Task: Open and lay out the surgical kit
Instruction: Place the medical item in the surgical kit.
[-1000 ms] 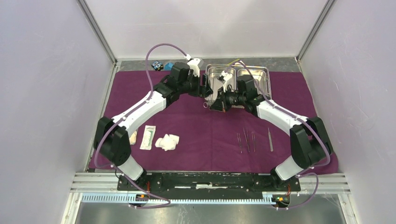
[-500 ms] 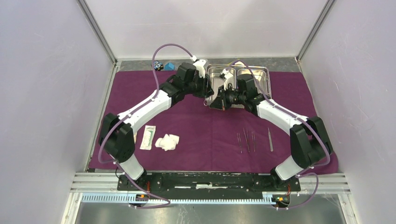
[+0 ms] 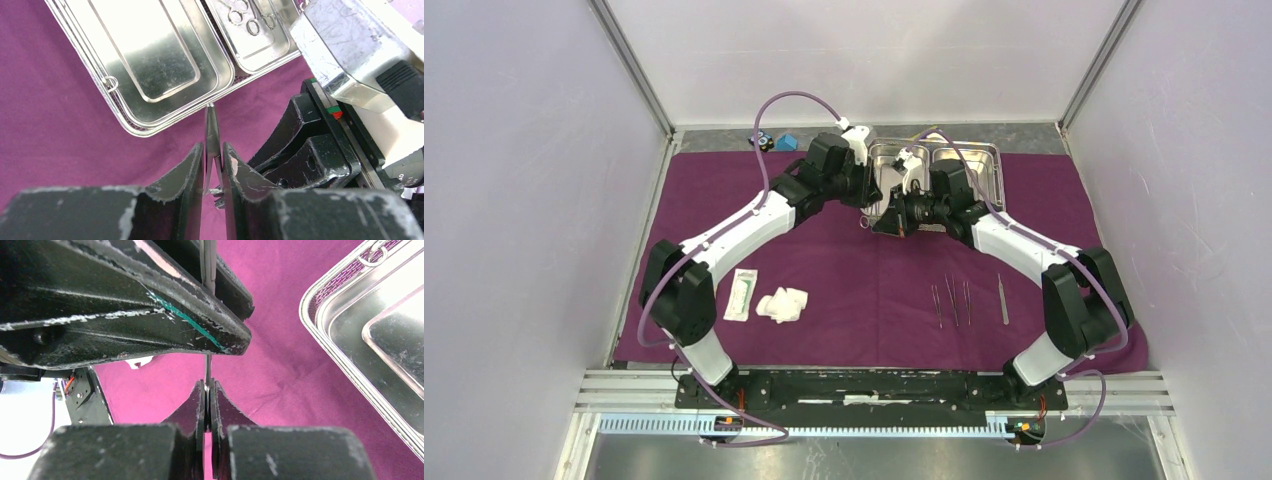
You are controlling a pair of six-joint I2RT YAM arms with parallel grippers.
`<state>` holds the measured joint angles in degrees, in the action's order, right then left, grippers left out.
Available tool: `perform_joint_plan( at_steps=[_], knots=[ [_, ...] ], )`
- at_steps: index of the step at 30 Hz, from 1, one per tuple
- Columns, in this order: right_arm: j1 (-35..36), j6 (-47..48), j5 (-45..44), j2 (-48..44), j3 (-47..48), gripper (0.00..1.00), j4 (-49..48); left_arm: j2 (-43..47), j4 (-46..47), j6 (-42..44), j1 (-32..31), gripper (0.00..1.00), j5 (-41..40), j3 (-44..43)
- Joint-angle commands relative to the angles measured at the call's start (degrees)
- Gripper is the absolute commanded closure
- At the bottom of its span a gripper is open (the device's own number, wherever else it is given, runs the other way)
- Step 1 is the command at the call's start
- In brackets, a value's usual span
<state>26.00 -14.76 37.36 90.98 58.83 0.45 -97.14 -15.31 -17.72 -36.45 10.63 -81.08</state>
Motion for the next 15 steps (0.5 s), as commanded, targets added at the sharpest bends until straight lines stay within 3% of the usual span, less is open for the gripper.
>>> perform_joint_plan(
  at_steps=[1, 5, 10, 15],
  knots=[
    [0.1, -0.2, 0.3, 0.0, 2.9, 1.0, -2.0, -0.4, 0.1, 1.2, -0.3, 0.75, -0.9, -2.2],
    [0.1, 0.3, 1.3, 0.0, 3.3, 0.94, -2.0, -0.2, -0.2, 1.7, -0.3, 0.8, -1.3, -2.0],
    [-0.4, 4.7, 2.3, -1.0, 4.0, 0.68, 1.1, 1.7, -0.9, 2.4, -0.4, 0.97, -3.1, 0.4],
    [-2.4, 10.7, 4.1, -3.0, 4.4, 0.49, 4.8, 4.1, -3.7, 2.0, -1.0, 0.98, -5.2, 3.6]
  ],
)
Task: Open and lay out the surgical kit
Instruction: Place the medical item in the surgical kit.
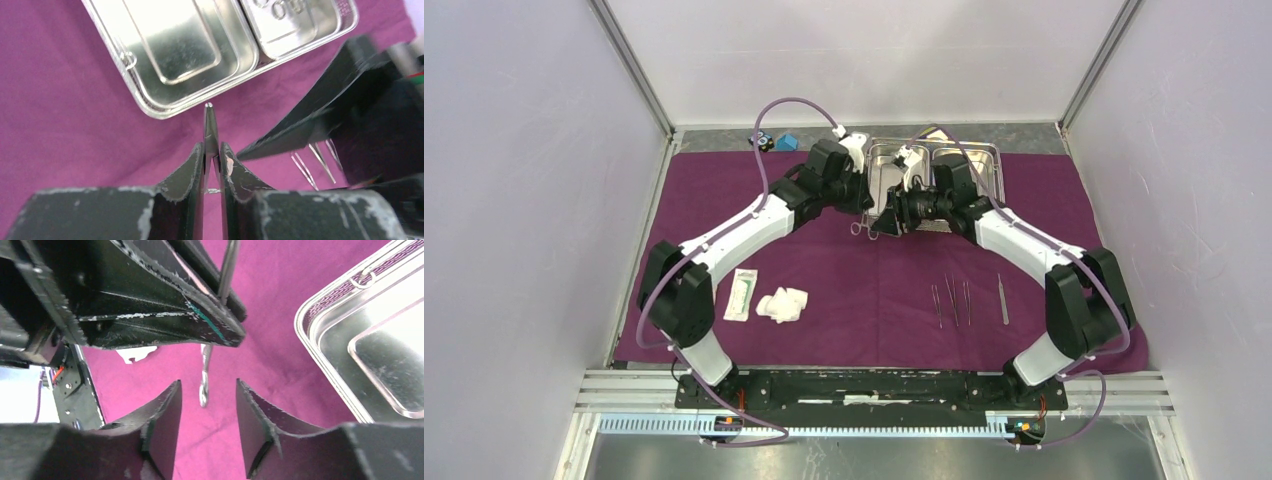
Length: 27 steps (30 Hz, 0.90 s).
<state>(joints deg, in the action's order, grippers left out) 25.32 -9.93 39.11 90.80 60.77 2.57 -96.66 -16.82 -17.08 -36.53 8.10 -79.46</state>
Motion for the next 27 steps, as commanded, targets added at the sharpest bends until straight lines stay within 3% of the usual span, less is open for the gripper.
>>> perform_joint_plan(
  at_steps=[1, 11, 21, 27],
  knots=[
    [-2.6, 7.2, 2.9, -3.2, 2.5, 0.48, 3.4, 4.1, -3.1, 0.8, -1.0, 0.98, -2.9, 2.7],
    [-16.8, 15.0, -0.1, -8.3, -0.1, 0.46, 7.3, 7.5, -15.3, -10.7, -4.2, 0.98, -1.0, 8.0],
    [-18.8, 23.8, -10.7, -17.3, -7.4, 0.45, 7.4, 8.3, -15.3, -23.4, -6.5, 0.98, 1.5, 18.8],
    [-19.7, 25.9, -13.9, -21.1, -9.6, 0.43, 6.7, 6.7, -13.7, -26.1, -9.1, 0.98, 1.1, 16.7]
  ],
)
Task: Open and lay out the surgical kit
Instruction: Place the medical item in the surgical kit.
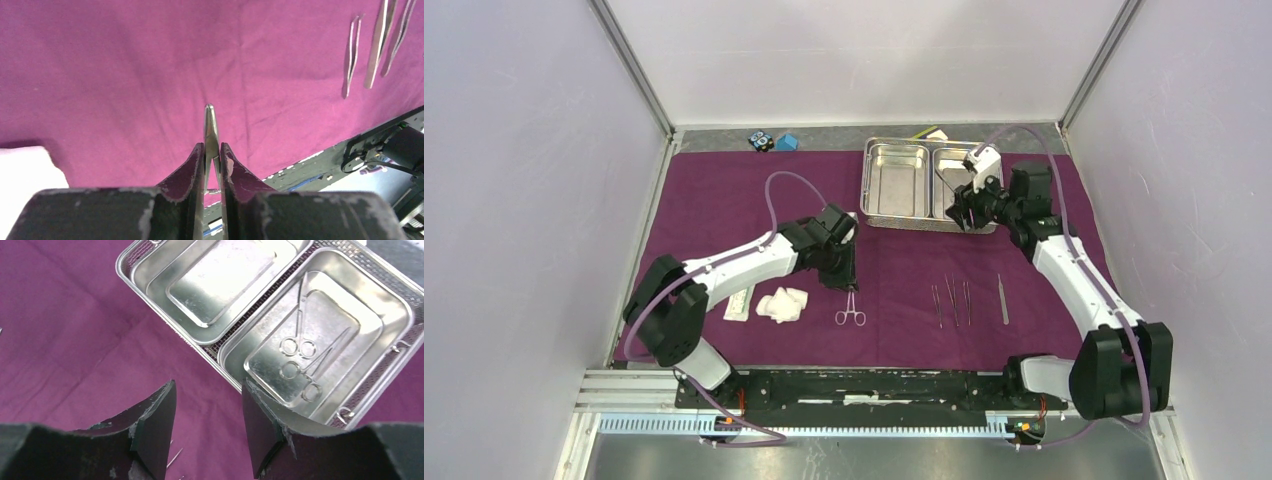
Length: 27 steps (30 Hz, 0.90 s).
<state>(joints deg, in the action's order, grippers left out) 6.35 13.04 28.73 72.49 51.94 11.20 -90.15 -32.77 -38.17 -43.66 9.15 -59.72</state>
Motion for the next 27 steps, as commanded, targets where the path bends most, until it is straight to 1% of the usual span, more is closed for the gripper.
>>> perform_joint_plan(
  at_steps=[1, 5, 12, 17, 20, 22, 27],
  knots=[
    [-1.0, 3.0, -3.6, -3.1, -0.9, 0.42, -2.0, -0.4, 2.3, -5.3, -2.2, 0.98, -0.5, -3.8],
    [-2.0, 3.0, -3.8, -4.4, -1.5, 0.42, -1.8, -3.3, 1.7, -7.8, -3.7, 0.98, -2.3, -7.1],
    [-3.5, 2.7, -4.8, -5.3, -1.9, 0.42, -0.4, -11.1, -1.0, -11.3, -7.9, 0.98, -5.3, -16.6],
    [-5.9, 1.4, -4.7, -6.1, -1.8, 0.42, 1.2, -16.2, -3.3, -13.2, -10.1, 0.98, -6.4, -21.8],
    [-6.0, 1.0, -4.2, -7.1, -1.9, 0.42, 2.0, -19.0, -3.9, -13.9, -10.6, 0.98, -6.7, -24.2],
    [-8.0, 0.6, -3.9, -8.1, -2.2, 0.42, 2.1, -20.4, -4.5, -14.4, -11.2, 0.97, -7.1, -25.2],
    [-9.1, -1.0, -1.9, -9.8, -3.0, 0.42, 1.1, -22.8, -4.5, -15.4, -12.7, 0.96, -7.9, -25.5]
  ],
)
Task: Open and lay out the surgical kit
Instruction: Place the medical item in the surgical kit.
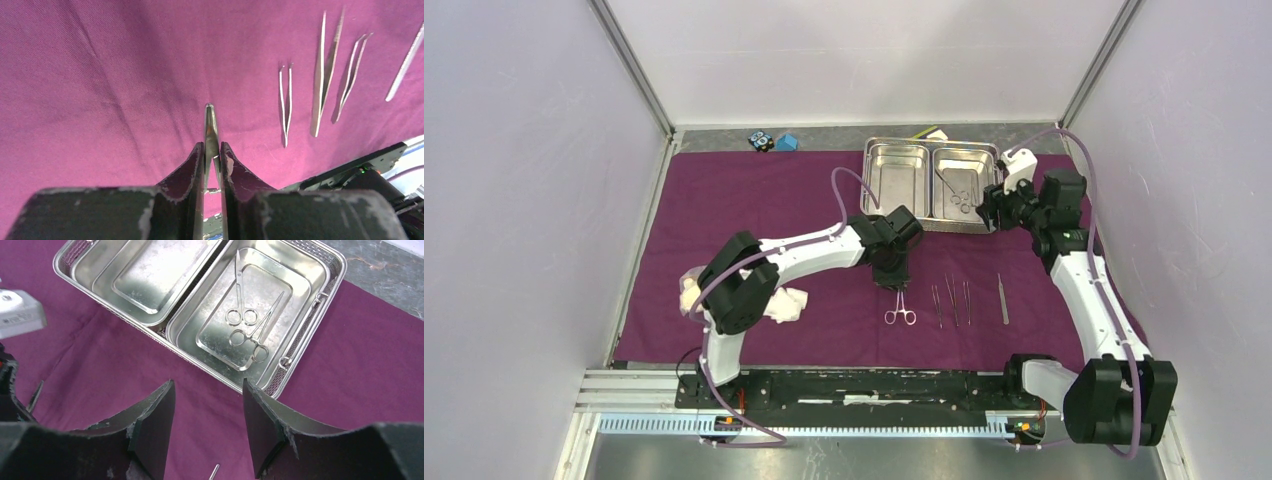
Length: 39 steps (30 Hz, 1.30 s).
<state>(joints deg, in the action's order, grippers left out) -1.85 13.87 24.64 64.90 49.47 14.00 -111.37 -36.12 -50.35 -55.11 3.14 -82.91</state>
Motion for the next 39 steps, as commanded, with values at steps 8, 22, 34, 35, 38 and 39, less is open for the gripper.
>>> perform_joint_plan(
  at_steps=[8, 22, 34, 35, 38, 39],
  knots=[
    [-2.6, -3.5, 5.5, -3.0, -1.4, 0.42, -2.4, -3.7, -2.0, -3.2, -1.3, 0.96, -2.9, -4.0],
    [-4.2, -5.1, 8.0, -3.3, -3.0, 0.42, -4.1, -2.4, -1.4, -3.2, -0.6, 0.95, -5.3, -2.3],
    [-4.6, -5.6, 9.1, -2.5, -2.8, 0.42, -4.2, -2.2, 0.0, -3.7, 0.4, 0.94, -3.9, -0.3],
    [-4.6, -5.7, 9.2, -2.4, -2.8, 0.42, -4.2, -2.3, 0.1, -3.6, 0.5, 0.94, -3.8, -0.4],
    [-4.6, -5.8, 9.3, -2.2, -2.8, 0.42, -4.2, -2.8, 0.0, -3.4, 0.6, 0.94, -3.7, -0.9],
    [-4.6, -5.8, 9.3, -2.3, -2.8, 0.42, -4.2, -3.0, -0.1, -3.4, 0.7, 0.94, -3.6, -1.0]
  ],
)
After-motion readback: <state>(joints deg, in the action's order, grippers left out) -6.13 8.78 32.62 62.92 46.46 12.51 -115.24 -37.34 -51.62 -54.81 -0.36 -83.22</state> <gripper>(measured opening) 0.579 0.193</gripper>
